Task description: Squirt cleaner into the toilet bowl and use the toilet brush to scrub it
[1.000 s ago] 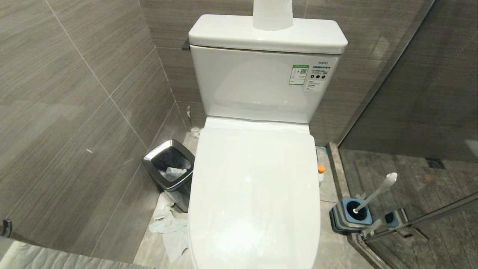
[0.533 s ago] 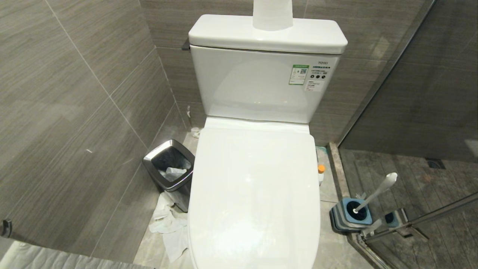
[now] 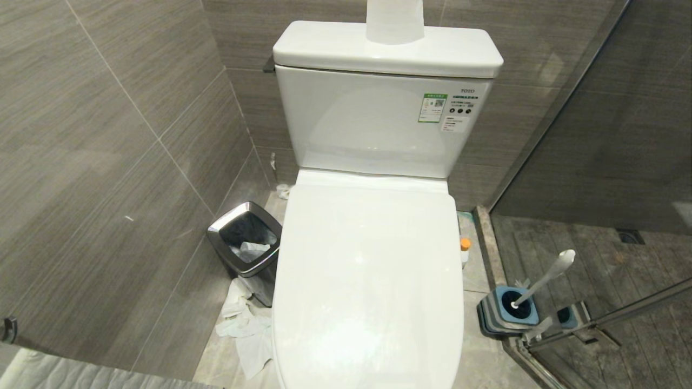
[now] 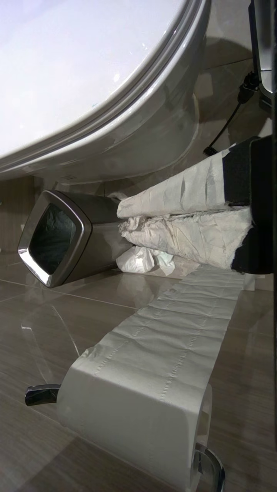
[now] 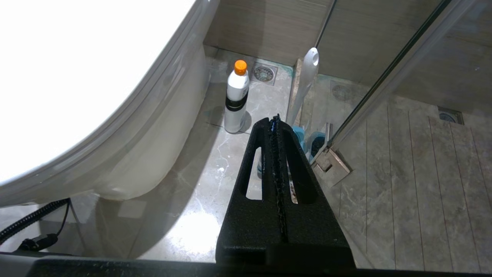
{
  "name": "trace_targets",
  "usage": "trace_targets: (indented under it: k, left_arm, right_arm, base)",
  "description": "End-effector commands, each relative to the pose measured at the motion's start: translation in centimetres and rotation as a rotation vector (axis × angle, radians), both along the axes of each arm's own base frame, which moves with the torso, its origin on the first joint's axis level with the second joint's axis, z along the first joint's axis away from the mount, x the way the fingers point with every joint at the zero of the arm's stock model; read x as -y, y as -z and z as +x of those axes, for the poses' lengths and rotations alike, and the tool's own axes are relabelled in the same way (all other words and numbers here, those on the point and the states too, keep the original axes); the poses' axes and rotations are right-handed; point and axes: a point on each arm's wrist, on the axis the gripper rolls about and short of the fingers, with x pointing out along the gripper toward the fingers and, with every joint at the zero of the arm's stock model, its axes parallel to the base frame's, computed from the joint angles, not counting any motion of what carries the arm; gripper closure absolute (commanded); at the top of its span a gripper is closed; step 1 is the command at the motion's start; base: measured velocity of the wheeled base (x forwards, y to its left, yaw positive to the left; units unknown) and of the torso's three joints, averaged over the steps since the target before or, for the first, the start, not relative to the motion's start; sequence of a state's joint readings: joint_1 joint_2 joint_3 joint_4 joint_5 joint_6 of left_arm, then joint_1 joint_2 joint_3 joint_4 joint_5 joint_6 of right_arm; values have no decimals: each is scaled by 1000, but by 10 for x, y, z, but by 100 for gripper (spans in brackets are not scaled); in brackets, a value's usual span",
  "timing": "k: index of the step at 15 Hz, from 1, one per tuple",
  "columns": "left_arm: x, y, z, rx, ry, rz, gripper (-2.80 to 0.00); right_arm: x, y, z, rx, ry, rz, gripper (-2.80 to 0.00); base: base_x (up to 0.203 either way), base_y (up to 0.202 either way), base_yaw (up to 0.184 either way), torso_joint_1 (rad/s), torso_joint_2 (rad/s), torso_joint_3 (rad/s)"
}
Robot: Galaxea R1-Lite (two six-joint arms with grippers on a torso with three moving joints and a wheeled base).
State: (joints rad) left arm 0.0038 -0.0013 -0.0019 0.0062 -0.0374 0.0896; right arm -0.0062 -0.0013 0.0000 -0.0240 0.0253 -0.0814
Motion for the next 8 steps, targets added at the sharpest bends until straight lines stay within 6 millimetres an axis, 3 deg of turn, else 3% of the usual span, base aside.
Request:
trace_targets:
  k: [1, 8]
  left_arm:
    - [0, 0, 0, 0, -1, 1, 0]
    - [0, 0, 0, 0, -1, -1, 0]
  right_arm:
    - [0, 3, 1, -11, -1, -1, 0]
    - [0, 3, 1, -11, -1, -1, 0]
  base:
    - [0, 0, 0, 0, 0, 0]
    - [0, 0, 0, 0, 0, 0]
